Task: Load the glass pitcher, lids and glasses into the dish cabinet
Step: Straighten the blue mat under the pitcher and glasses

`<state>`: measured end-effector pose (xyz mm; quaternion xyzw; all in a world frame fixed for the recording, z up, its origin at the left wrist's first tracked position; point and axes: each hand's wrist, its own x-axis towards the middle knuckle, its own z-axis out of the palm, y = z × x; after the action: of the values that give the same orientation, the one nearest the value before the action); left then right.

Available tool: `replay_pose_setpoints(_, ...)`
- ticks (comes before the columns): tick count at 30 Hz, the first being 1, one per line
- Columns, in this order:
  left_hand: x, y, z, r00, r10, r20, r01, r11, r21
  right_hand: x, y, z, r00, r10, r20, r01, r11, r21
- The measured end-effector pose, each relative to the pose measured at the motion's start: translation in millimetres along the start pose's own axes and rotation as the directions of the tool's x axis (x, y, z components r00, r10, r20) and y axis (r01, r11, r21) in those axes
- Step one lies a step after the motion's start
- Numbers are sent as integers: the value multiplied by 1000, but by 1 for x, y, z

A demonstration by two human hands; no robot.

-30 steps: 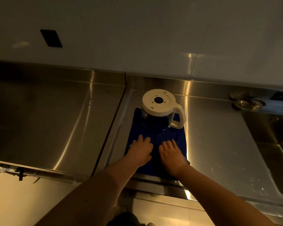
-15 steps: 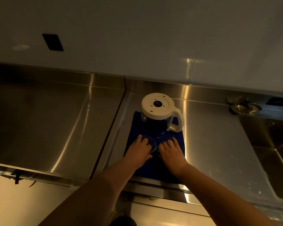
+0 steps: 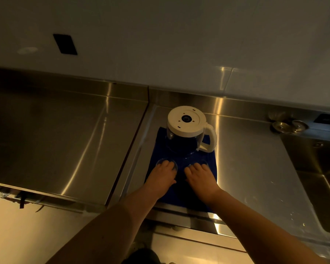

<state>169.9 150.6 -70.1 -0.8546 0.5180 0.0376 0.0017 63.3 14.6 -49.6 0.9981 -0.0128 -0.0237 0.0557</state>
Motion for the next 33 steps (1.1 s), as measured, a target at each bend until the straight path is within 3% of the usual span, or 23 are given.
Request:
replay_pose_setpoints(9,0,-2,0,993,-86,77,95,989,-116,2,-2,2,995,60,-82,-52,994,92)
replay_pose_setpoints(19,-13,-1,2,998,-47,-36,44,996,-82,-9,-3,12,991,113,-67,-100,980,171)
replay_pose_setpoints(27,-11,2,-2,996,-67,62,72,993,-88,-6,-6,14,989,138,-49,-127,975,185)
replay_pose_setpoints(33,-10,-3,-5,995,-73,61,77,994,-74,-8,-5,10,990,127,-67,-111,973,203)
